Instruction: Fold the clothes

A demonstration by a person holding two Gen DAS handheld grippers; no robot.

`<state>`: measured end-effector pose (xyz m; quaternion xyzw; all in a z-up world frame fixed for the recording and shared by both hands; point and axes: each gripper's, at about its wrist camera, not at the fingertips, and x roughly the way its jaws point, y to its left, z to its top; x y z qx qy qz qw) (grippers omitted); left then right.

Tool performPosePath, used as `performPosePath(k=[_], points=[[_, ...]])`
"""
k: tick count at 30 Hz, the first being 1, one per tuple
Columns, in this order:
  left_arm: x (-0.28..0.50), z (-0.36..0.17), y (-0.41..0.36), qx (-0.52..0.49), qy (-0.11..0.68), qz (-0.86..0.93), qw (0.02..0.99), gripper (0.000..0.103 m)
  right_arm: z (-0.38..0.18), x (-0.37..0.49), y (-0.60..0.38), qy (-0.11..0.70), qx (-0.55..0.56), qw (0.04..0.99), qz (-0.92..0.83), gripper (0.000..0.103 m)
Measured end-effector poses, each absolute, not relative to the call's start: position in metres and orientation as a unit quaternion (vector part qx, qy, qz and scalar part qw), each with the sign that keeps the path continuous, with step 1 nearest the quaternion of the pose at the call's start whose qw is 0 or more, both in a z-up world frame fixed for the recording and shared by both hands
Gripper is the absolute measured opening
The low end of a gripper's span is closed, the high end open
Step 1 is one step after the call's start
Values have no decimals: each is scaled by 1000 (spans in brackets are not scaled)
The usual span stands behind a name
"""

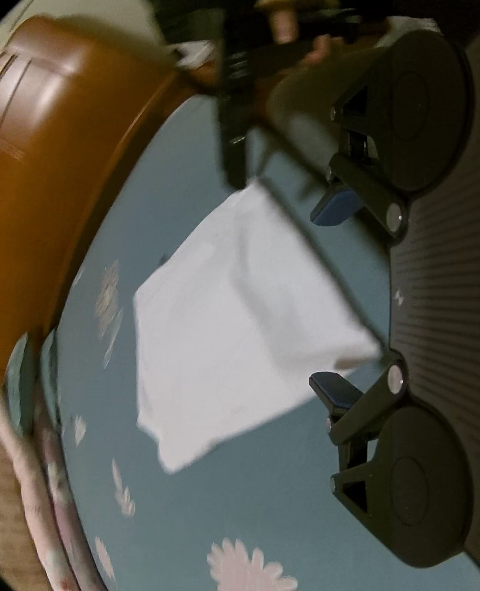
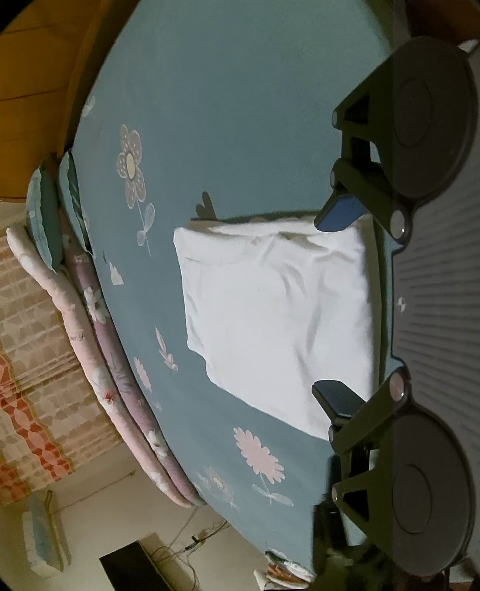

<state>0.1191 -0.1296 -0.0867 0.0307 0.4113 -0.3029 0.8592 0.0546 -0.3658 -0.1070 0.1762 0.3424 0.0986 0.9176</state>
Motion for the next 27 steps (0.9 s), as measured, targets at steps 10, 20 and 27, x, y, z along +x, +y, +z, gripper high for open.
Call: performPosePath(k=[10,20,27], points=[[127,-90,-127,31,420,-262,868,86,-132,66,-359,383,192,897,109,92],[140,-93,-118,-5,425,-254,869,86,-115,64,-371,362,195,907,93,96],[150,-95,-106,-33,435,-241,867,86,-105,91,-371,354,184,911,101,98]])
